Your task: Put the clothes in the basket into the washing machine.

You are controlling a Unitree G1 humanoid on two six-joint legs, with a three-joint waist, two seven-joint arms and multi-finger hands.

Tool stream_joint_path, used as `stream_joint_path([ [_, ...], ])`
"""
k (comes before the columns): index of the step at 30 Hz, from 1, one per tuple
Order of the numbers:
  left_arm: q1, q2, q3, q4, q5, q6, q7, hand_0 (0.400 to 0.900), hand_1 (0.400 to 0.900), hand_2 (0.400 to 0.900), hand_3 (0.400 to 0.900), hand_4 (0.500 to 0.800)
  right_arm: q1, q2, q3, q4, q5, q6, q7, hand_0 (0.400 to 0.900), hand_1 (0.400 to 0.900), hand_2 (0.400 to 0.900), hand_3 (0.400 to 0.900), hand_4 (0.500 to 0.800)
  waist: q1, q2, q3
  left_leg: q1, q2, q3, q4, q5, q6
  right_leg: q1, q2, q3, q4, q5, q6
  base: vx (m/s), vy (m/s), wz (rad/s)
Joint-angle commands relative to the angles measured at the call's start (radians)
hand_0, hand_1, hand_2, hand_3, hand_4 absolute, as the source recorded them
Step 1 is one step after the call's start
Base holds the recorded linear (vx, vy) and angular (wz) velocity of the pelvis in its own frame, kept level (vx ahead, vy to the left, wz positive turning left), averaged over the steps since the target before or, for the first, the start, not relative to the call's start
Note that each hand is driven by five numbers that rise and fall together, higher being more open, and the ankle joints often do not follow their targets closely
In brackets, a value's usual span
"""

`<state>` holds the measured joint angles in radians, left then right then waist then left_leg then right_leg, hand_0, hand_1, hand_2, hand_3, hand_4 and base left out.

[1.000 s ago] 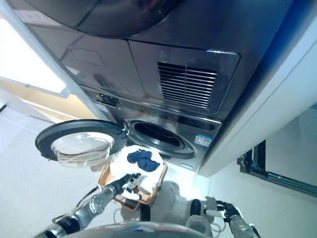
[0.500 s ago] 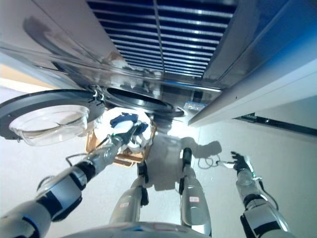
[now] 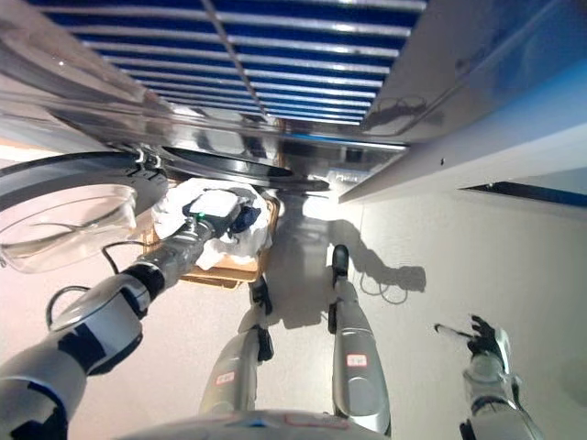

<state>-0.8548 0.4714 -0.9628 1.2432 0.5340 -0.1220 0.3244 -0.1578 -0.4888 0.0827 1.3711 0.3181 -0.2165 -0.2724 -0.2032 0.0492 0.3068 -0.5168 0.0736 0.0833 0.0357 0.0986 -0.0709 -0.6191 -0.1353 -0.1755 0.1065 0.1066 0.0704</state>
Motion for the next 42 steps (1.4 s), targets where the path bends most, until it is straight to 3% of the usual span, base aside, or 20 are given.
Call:
stream_joint_path([
  [1,-0.094,0.057,0.013,0.035,0.041,0.0,0.0,0.9,0.9,0.9,0.9,0.8,0.079,-0.042,-0.006,0.037,0.087,-0.005,-0.014,0.9,0.9,0.9,0.9,0.8,-0.023,-0.053,-0.037,-0.157,-0.012,-0.018,0.173,-0.072,-0.003,-0.047,0.009,0.004,0.046,0.013,0.074,-0.04,-0.005,-0.02],
  [11,-0.227,0.101,-0.031,0.062,0.057,0.03,0.011,0.9,0.9,0.9,0.9,0.8,0.043,-0.002,0.018,0.022,0.169,-0.019,-0.005,0.9,0.9,0.9,0.9,0.8,-0.04,-0.048,-0.028,-0.374,-0.002,-0.027,0.289,-0.105,0.001,-0.256,-0.016,0.006,0.146,0.004,0.075,-0.01,0.005,0.02],
  [12,-0.238,0.105,-0.034,0.063,0.061,0.032,0.012,0.9,0.9,0.9,0.9,0.8,0.039,0.001,0.02,0.016,0.178,-0.018,-0.001,0.9,0.9,0.9,0.9,0.8,-0.036,-0.043,-0.03,-0.382,0.005,-0.034,0.308,-0.142,-0.004,-0.267,-0.013,0.013,0.17,-0.024,0.085,0.09,0.019,-0.06],
  [15,-0.272,0.111,-0.063,0.077,0.075,0.039,-0.007,0.9,0.9,0.9,0.9,0.8,0.024,0.017,0.03,0.001,0.204,-0.024,-0.002,0.9,0.9,0.9,0.9,0.8,-0.038,-0.039,-0.026,-0.441,0.009,-0.03,0.36,-0.163,0.003,-0.325,-0.017,0.014,0.208,-0.031,0.085,0.03,0.039,-0.1],
  [21,-0.344,0.1,-0.145,0.109,0.174,0.08,-0.026,0.9,0.9,0.9,0.9,0.8,-0.052,0.035,0.049,-0.001,0.274,-0.037,0.001,0.9,0.9,0.9,0.9,0.8,-0.033,-0.03,-0.034,-0.548,-0.001,-0.029,0.436,-0.198,0.022,-0.428,-0.016,0.019,0.259,-0.04,0.091,0.0,0.042,-0.06],
  [25,-0.371,0.059,-0.159,0.144,0.195,0.113,-0.047,0.9,0.9,0.9,0.9,0.8,-0.129,0.057,0.08,0.02,0.321,-0.027,0.0,0.9,0.9,0.9,0.9,0.8,-0.022,-0.03,-0.043,-0.594,-0.007,-0.029,0.455,-0.208,0.034,-0.47,-0.017,0.016,0.27,-0.044,0.092,0.01,0.051,-0.04],
  [35,-0.442,0.031,-0.202,0.171,0.196,0.138,-0.061,0.9,0.9,0.9,0.9,0.8,-0.322,0.085,0.167,0.022,0.376,-0.032,-0.013,0.9,0.9,0.9,0.9,0.8,0.0,-0.036,-0.051,-0.651,-0.021,-0.029,0.485,-0.222,0.054,-0.533,-0.015,0.03,0.284,-0.04,0.091,0.01,0.037,-0.04],
  [37,-0.447,0.029,-0.193,0.166,0.18,0.135,-0.054,0.533,0.533,0.533,0.533,0.58,-0.328,0.094,0.175,0.019,0.379,-0.033,-0.011,0.9,0.9,0.9,0.9,0.8,0.001,-0.038,-0.051,-0.65,-0.023,-0.029,0.481,-0.219,0.054,-0.534,-0.018,0.032,0.281,-0.036,0.091,0.01,0.008,0.02],
  [38,-0.447,0.025,-0.188,0.163,0.175,0.136,-0.047,0.4,0.4,0.4,0.4,0.5,-0.326,0.097,0.179,0.014,0.381,-0.036,-0.01,0.9,0.9,0.9,0.9,0.8,0.001,-0.038,-0.053,-0.648,-0.024,-0.028,0.477,-0.217,0.054,-0.533,-0.018,0.032,0.279,-0.034,0.091,0.03,0.017,0.06],
  [42,-0.445,0.01,-0.173,0.168,0.175,0.142,-0.03,0.4,0.4,0.4,0.4,0.5,-0.331,0.103,0.194,0.0,0.381,-0.048,-0.003,0.9,0.9,0.9,0.9,0.8,0.001,-0.039,-0.063,-0.633,-0.032,-0.029,0.46,-0.216,0.054,-0.52,-0.018,0.033,0.258,-0.031,0.085,0.01,0.006,0.02],
])
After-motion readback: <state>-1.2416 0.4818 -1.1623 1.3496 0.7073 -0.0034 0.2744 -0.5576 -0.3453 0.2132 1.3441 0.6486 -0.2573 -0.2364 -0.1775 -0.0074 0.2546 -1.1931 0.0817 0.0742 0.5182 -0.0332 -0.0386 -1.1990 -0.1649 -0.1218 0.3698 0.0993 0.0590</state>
